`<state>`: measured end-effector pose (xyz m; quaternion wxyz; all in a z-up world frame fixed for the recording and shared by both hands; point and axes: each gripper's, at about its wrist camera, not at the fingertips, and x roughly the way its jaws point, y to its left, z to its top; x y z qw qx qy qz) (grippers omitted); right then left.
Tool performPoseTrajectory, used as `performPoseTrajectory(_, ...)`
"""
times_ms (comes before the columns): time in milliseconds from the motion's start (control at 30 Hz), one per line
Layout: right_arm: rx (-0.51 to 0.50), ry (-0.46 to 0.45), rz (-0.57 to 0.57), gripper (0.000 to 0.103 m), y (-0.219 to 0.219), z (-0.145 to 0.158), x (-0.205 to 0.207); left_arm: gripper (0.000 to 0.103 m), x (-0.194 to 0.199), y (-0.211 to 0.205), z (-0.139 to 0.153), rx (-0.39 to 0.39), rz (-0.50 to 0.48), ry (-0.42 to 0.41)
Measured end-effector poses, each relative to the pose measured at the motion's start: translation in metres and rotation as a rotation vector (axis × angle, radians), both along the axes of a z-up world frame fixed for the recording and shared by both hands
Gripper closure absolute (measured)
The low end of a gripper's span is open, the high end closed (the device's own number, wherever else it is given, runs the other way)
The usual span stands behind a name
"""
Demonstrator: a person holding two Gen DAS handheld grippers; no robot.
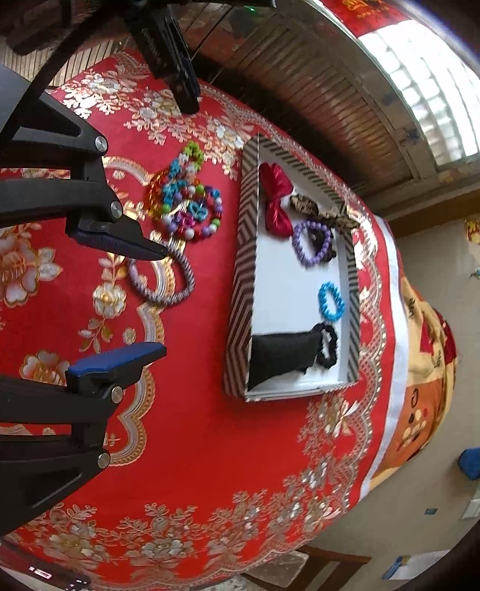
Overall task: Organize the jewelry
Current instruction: 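Position both open grippers above the green flower and silver braided bracelets, then grasp the green flower bracelet with the left gripper while the right gripper grasps the silver braided bracelet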
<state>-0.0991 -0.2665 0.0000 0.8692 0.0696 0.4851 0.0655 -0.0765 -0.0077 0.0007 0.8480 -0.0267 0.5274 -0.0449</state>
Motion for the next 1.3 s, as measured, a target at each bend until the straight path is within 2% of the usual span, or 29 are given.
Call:
performPoseTrajectory(300, 0.027, 0.034, 0.01, 0.059, -0.002, -0.02, 0.01, 0.063, 0.015, 0.003, -0.016, -0.083, -0.054, 0.08)
performPoseTrajectory(633, -0.024, 0.023, 0.046, 0.059, 0.01, -0.035, 0.031, 0.063, 0.046, -0.014, -0.04, -0.042, -0.162, 0.128)
performPoseTrajectory(800, -0.039, 0.026, 0.073, 0.068, 0.015, -0.044, 0.037, 0.063, 0.056, -0.022, -0.051, -0.001, -0.206, 0.142)
performPoseTrajectory(933, -0.077, 0.013, 0.093, 0.081, 0.02, -0.049, 0.04, 0.063, 0.061, -0.026, -0.052, -0.006, -0.226, 0.124)
performPoseTrajectory(1000, -0.083, -0.007, 0.102, 0.087, 0.02, -0.051, 0.042, 0.071, 0.063, -0.029, -0.053, 0.0, -0.237, 0.11)
performPoseTrajectory(1033, -0.083, -0.007, 0.102, 0.09, 0.02, -0.051, 0.042, 0.088, 0.063, -0.03, -0.054, 0.01, -0.244, 0.104)
performPoseTrajectory(1167, -0.033, -0.017, 0.082, 0.096, 0.011, -0.05, 0.043, 0.09, 0.059, -0.027, -0.051, -0.038, -0.242, 0.127)
performPoseTrajectory(1300, -0.003, -0.057, 0.081, 0.097, 0.007, -0.034, 0.037, 0.091, 0.055, -0.018, -0.033, -0.09, -0.221, 0.115)
